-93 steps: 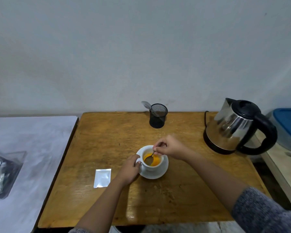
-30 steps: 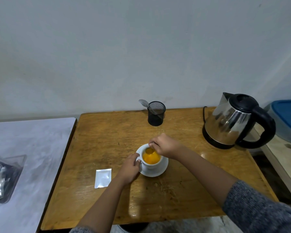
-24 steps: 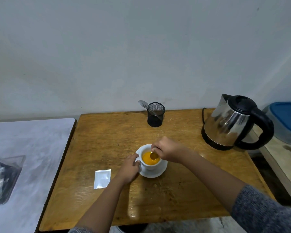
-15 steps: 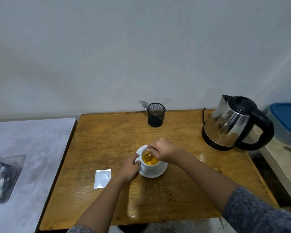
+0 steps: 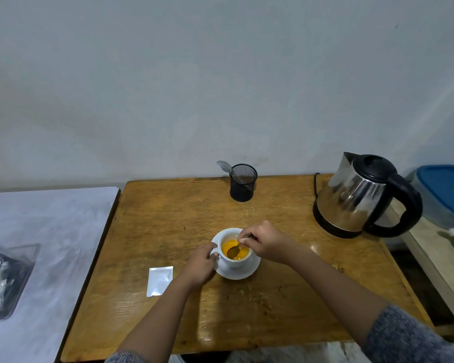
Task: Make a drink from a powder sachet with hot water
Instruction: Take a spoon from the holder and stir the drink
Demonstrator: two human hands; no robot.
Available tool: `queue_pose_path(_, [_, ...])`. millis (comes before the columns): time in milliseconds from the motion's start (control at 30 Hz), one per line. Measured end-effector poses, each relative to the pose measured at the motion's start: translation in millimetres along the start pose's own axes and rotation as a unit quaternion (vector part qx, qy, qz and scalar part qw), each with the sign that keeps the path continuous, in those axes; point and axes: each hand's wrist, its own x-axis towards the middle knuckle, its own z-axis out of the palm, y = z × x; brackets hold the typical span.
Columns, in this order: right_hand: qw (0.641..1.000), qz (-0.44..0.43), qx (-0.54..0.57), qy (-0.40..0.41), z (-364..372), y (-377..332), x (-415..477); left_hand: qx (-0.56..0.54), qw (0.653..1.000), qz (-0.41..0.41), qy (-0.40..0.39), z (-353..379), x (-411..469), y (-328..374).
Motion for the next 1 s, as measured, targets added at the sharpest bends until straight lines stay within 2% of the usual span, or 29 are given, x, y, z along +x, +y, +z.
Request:
queue_pose_path(300, [0.991, -0.116, 0.015, 0.059, -13, 5, -20, 0.024, 1.0, -0.009, -0.01, -2, 3, -1])
queue_pose_path(433, [0.992, -0.048, 0.048, 0.106, -20, 5, -23, 0.026, 1.0, -0.009, -0.006, -2, 2, 0])
queue_pose_path(500, [0.975, 0.011, 0.138, 0.174, -23, 8, -24, 0.022, 1.0, -0.01, 0.0, -2, 1, 0])
queue_pose_path(533, [0.953, 0.036, 0.214, 0.213, -24, 11, -25, 0.019, 1.0, -0.01, 0.005, -2, 1, 0])
queue_pose_path(600, [0.877, 0.072, 0.376, 0.292, -23, 18, -27, 0.006, 1.0, -0.009, 0.016, -2, -1, 1])
queue_pose_path(700, [0.715, 0.115, 0.563, 0.397, -18, 30, -35, -0.008, 1.0, -0.008, 0.026, -1, -4, 0])
queue_pose_path(833, [0.505, 0.255, 0.67, 0.481, 6, 52, -48, -0.015, 0.999, -0.014, 0.041, 1, -6, -1])
queue_pose_path(867, [0.47, 0.292, 0.674, 0.489, 14, 56, -51, -0.017, 0.999, -0.014, 0.044, 1, -6, -1])
queue_pose_path(900, [0.452, 0.328, 0.664, 0.496, 21, 60, -53, -0.019, 0.999, -0.015, 0.047, 2, -6, -1])
queue_pose_path(1000, [0.438, 0.376, 0.649, 0.495, 40, 63, -58, -0.019, 0.998, -0.015, 0.056, 4, -7, 0])
